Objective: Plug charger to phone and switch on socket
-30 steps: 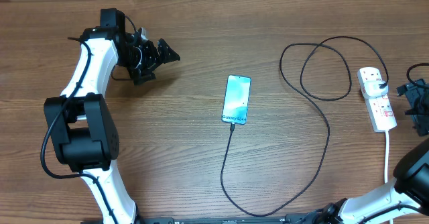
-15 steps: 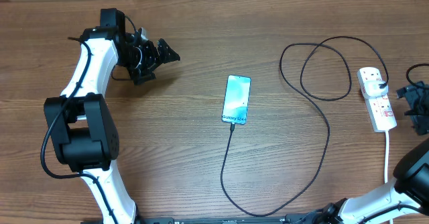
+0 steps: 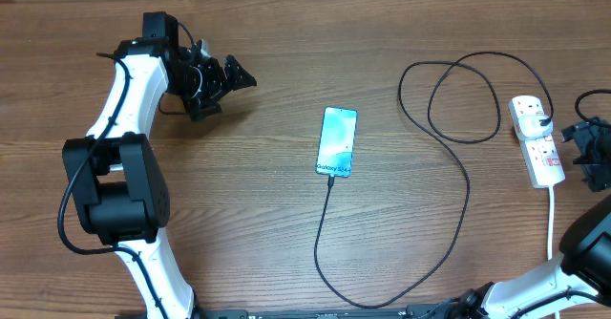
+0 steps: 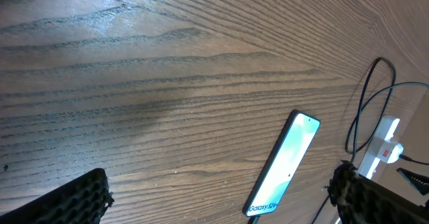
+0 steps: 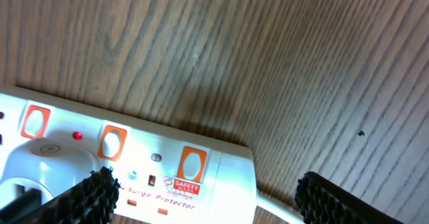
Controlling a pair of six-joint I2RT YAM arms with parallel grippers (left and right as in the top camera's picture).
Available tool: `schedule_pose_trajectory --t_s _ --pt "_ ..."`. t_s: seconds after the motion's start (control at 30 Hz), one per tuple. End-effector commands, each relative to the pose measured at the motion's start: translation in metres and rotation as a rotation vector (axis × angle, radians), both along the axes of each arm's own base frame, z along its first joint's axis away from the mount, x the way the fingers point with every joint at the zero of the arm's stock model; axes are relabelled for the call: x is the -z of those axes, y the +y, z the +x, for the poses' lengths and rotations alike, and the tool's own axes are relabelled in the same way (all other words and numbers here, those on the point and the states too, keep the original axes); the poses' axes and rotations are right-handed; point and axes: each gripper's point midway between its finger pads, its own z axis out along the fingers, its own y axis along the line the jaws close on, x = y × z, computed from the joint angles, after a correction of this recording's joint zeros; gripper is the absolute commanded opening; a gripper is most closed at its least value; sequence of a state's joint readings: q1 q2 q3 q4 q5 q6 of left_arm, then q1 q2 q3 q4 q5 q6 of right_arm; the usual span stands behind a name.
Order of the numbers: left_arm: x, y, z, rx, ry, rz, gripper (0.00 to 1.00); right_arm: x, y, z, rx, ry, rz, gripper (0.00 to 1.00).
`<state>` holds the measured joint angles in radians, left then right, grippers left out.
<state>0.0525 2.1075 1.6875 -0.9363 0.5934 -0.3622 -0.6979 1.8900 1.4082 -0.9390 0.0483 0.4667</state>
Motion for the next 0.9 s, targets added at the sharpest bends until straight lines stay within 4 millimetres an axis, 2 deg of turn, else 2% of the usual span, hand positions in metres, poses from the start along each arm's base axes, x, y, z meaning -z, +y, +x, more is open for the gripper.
schedule_pose_trajectory --t_s 0.0,0.53,0.73,0.87 --pt "-0.015 -0.003 0.002 0.027 -0.051 0.010 1.00 0.001 0.000 0.002 -0.009 0.005 0.000 0.86" --pt "-0.015 -0.003 0.002 0.028 -0.051 0.010 1.00 0.012 0.003 -0.001 -0.009 0.020 0.013 0.86" --pt "-0.015 -0.003 0.002 0.028 -0.051 0.010 1.00 0.024 0.001 0.002 -0.015 -0.004 -0.008 0.87" --pt "-0.015 -0.003 0.002 0.028 -0.051 0.010 1.00 0.024 0.001 0.007 -0.036 -0.028 -0.008 0.87"
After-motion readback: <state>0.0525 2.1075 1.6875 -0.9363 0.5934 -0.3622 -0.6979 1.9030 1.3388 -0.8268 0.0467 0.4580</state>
